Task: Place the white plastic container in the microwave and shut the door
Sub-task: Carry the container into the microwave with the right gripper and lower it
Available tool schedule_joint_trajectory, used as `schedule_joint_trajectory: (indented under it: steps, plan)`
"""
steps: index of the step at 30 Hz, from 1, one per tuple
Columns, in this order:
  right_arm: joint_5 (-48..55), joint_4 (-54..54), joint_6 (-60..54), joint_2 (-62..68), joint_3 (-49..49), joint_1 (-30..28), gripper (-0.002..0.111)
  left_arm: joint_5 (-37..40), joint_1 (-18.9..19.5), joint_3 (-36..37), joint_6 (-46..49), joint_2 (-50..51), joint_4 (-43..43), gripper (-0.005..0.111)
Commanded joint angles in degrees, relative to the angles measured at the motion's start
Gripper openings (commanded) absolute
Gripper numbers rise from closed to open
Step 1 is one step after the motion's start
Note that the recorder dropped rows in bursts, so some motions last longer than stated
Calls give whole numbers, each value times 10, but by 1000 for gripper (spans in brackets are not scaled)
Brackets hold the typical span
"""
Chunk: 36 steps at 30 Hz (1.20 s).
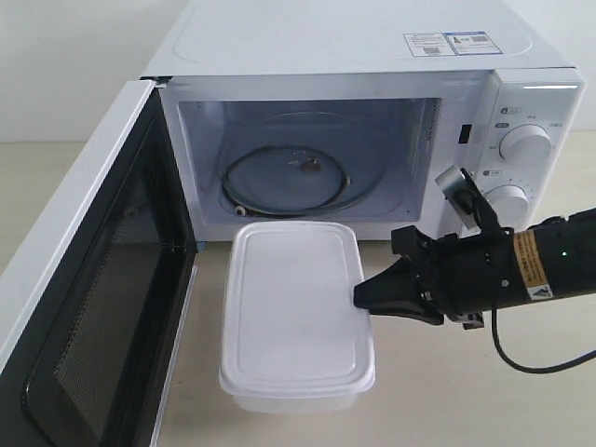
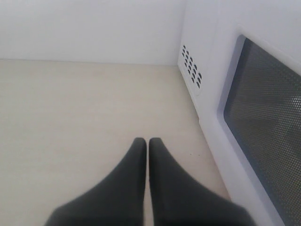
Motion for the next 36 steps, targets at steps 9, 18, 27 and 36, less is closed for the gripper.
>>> schedule_joint_trajectory:
  steps: [9, 18, 27, 36]
  plan:
    - [106, 541, -261, -74, 89, 147, 0, -1, 1, 2, 0, -2, -5, 4]
    - [107, 912, -373, -73, 87, 240, 0, -1, 1, 2, 0, -2, -5, 4]
    - [168, 1036, -463, -71, 9, 248, 0, -1, 1, 2, 0, -2, -5, 4]
    - [240, 1069, -487, -71, -75, 248, 0, -1, 1, 2, 0, -2, -5, 4]
